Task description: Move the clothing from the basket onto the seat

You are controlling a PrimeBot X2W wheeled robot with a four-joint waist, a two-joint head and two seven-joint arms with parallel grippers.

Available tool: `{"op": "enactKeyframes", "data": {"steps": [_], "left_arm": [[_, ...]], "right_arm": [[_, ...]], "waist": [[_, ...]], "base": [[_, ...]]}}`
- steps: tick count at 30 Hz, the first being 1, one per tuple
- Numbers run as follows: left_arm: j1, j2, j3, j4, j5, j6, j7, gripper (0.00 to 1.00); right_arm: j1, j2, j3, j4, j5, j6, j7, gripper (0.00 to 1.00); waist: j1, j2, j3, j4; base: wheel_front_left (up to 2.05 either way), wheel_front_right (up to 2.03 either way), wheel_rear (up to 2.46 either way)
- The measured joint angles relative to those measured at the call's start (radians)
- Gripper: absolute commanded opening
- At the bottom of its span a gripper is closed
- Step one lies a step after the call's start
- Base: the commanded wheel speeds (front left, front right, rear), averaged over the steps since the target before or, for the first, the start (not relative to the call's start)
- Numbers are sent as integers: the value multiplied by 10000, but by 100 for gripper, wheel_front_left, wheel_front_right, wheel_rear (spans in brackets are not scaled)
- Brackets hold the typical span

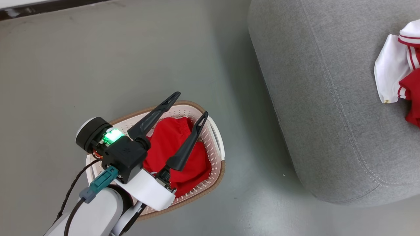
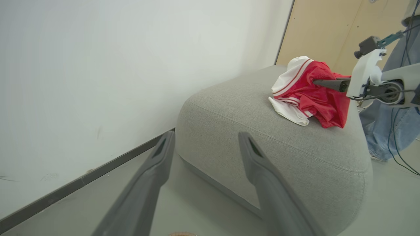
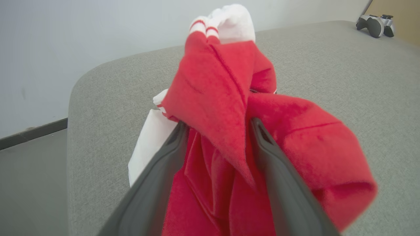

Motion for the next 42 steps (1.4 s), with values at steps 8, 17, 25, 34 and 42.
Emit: {"op": "enactKeyframes", "data": {"steps": [8, 17, 25, 34, 42], "left_arm": [[69, -6, 56, 456, -21, 2, -311, 100], [368, -10, 257, 945, -94, 73, -610, 100], [683, -104, 522, 1285, -232, 288, -869, 100], [1282, -311, 901, 1526, -370, 637, -1045, 100], [1917, -433, 1404, 1626, -460, 1093, -1120, 100]], "right_arm": [[59, 376, 232, -466, 213, 0, -115, 100], [762, 230, 217, -1313, 251, 0, -198, 100], [1079, 332, 349, -3350, -132, 0, -217, 100], [1332, 765, 1223, -5053, -545, 0, -228, 100], [1851, 989, 1881, -5676, -736, 0, -228, 100]], "waist": [[-1, 0, -273, -92], [0, 0, -687, -253], [0, 0, -1180, -351], [0, 0, -1836, -247], [0, 0, -2387, 127]], "base": [[0, 0, 0], [0, 0, 0], [0, 0, 0], [0, 0, 0], [0, 0, 0]]}}
